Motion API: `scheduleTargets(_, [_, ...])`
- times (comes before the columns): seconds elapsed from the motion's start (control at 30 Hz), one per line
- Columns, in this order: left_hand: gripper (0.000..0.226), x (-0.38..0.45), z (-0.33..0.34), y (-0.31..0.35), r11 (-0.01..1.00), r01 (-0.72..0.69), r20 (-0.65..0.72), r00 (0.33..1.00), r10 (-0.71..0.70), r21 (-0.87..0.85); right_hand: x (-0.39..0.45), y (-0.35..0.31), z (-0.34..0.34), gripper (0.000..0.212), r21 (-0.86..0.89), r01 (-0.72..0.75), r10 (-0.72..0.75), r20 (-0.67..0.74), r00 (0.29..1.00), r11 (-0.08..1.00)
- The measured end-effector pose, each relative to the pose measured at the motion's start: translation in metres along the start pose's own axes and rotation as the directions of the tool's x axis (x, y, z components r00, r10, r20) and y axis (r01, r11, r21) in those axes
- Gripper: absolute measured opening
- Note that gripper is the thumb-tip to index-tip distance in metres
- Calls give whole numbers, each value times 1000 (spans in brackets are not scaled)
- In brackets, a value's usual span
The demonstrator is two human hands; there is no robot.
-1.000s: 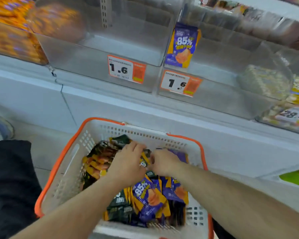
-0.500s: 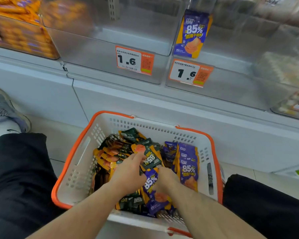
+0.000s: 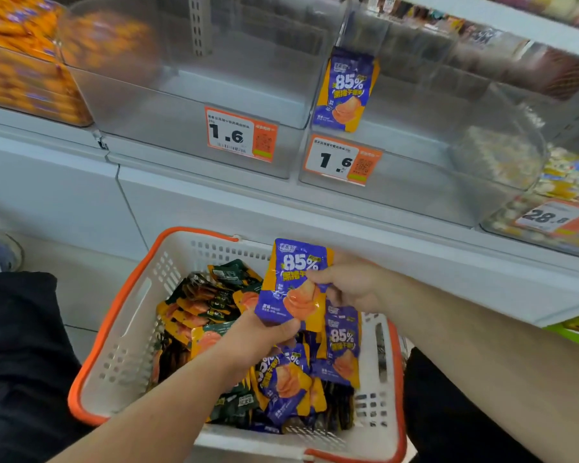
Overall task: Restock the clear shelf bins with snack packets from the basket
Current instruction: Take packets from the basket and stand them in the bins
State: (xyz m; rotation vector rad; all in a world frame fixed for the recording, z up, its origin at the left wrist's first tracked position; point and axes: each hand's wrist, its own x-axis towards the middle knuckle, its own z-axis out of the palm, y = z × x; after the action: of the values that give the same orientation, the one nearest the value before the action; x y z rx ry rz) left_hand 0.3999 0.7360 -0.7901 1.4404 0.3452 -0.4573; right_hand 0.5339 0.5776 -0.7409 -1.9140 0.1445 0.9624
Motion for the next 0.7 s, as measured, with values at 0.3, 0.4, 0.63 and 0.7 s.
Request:
scheduleTargets(0.3, [12,-5,6,29,895,-420,-208,872,443,149,-53,-1,10,11,350,-225,117,303,946,909])
scheduleTargets(0.4, [13,-7,8,29,889,-423,-201,869,453,177,-58,1,10,13,310,-220,127,295,947,925])
scheduleTargets(0.63, [34,-9,1,25,954,-293,-108,952,286,-58,-68,-32,-7,16,-90,190,-198,-92,976,978])
scheduleTargets(0.7, [45,-7,-3,26,964,-262,-101,961,256,-54,-70,-41,-12,9,-172,257,-286,-170,943,951])
